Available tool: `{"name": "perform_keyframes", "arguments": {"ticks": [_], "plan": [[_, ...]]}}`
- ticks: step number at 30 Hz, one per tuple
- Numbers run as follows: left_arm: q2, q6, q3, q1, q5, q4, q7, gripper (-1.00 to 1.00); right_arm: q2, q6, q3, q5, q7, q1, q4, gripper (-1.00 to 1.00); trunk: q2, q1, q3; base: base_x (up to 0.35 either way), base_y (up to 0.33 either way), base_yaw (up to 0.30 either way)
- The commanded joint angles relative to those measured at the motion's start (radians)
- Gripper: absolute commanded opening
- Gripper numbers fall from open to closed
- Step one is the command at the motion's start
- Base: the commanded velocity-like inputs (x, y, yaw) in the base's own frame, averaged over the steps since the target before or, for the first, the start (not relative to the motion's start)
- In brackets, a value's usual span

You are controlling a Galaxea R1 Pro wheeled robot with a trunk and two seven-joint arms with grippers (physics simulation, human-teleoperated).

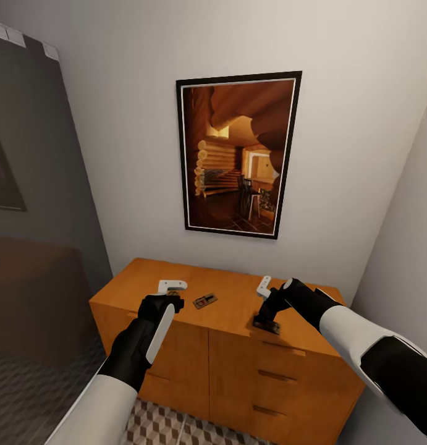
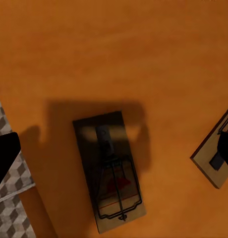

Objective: Take the four mousetraps from the cabinet in the bathroom and place them on the bathroom floor. Make sure all four end up on the same floor surface, and ensure that at least two of them are either under or directly next to the same bathroom sink.

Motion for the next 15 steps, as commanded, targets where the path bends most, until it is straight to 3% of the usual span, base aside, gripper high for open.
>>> {"name": "perform_keyframes", "arguments": {"ticks": [1,5,15], "plan": [[0.000,0.002,-0.001,0.000,0.010,0.000,0.009,1.00,-0.001,0.004,-0.002,0.009,0.006,0.000,-0.003,1.00,-0.001,0.000,-0.001,0.000,0.000,0.000],[0.000,0.002,-0.001,0.000,0.010,0.000,0.009,1.00,-0.001,0.004,-0.002,0.009,0.006,0.000,-0.003,1.00,-0.001,0.000,-0.001,0.000,0.000,0.009],[0.000,0.003,-0.001,0.000,0.010,0.000,0.009,1.00,0.000,0.004,-0.002,0.009,0.008,0.000,-0.003,1.00,-0.001,0.000,-0.001,0.000,0.000,0.124]]}}
